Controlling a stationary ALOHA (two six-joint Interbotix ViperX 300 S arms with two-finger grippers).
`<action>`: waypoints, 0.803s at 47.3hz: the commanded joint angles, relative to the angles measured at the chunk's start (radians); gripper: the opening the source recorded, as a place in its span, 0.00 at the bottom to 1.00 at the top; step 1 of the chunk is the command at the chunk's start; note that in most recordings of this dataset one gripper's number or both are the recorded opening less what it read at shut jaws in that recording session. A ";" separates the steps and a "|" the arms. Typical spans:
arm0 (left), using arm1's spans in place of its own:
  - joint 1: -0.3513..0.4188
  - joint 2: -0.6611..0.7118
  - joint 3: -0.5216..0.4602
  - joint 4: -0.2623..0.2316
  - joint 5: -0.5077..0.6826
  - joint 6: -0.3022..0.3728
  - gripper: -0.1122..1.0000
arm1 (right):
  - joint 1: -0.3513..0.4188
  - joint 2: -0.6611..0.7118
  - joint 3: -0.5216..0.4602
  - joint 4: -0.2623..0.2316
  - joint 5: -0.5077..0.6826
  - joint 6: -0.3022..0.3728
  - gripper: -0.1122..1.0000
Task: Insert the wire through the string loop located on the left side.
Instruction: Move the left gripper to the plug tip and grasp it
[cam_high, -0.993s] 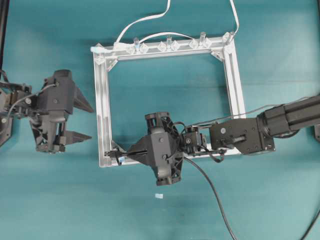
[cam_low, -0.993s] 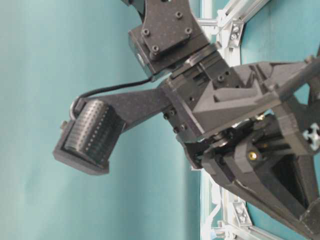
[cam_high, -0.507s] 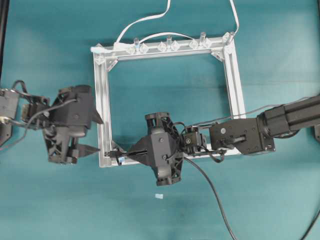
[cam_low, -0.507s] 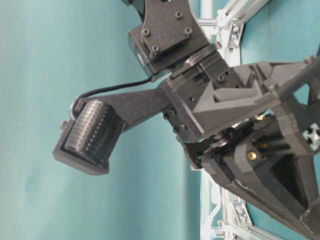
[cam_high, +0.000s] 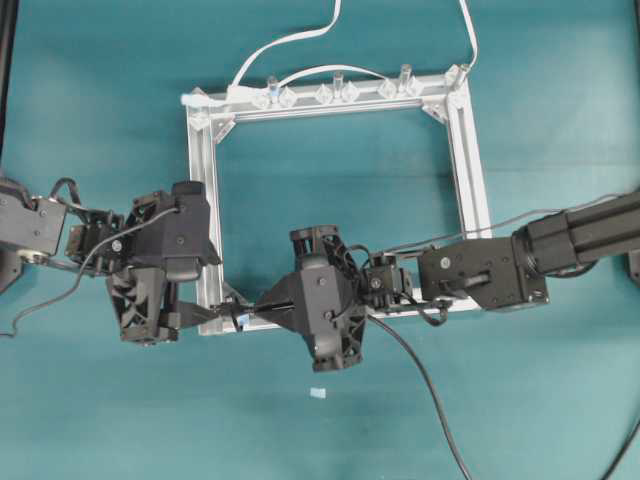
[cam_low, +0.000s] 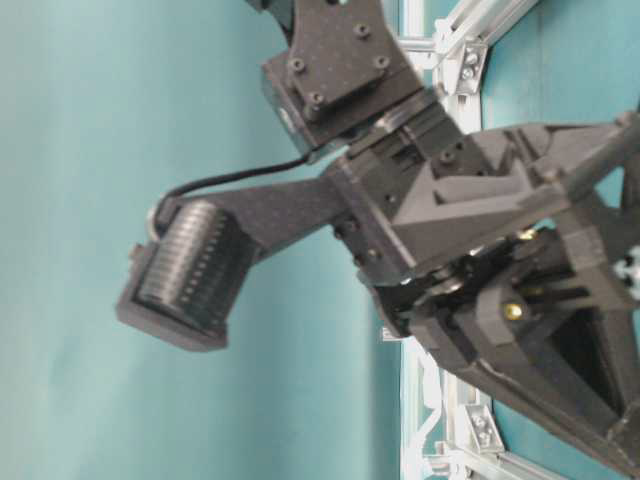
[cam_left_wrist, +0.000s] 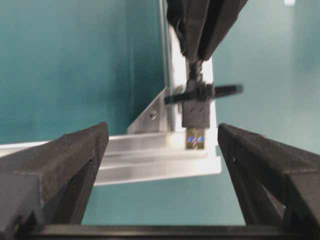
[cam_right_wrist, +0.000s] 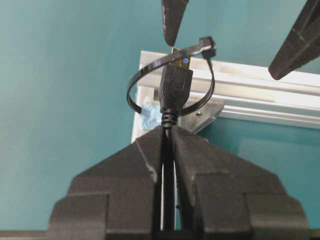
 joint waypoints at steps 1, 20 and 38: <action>-0.014 -0.002 -0.026 0.000 -0.017 -0.018 0.92 | 0.000 -0.014 -0.031 -0.002 -0.006 0.000 0.17; -0.035 0.044 -0.066 0.000 -0.023 -0.020 0.92 | -0.008 -0.002 -0.048 -0.002 -0.006 0.000 0.17; -0.046 0.074 -0.060 -0.002 -0.023 -0.021 0.92 | -0.009 -0.003 -0.057 -0.017 -0.006 0.000 0.17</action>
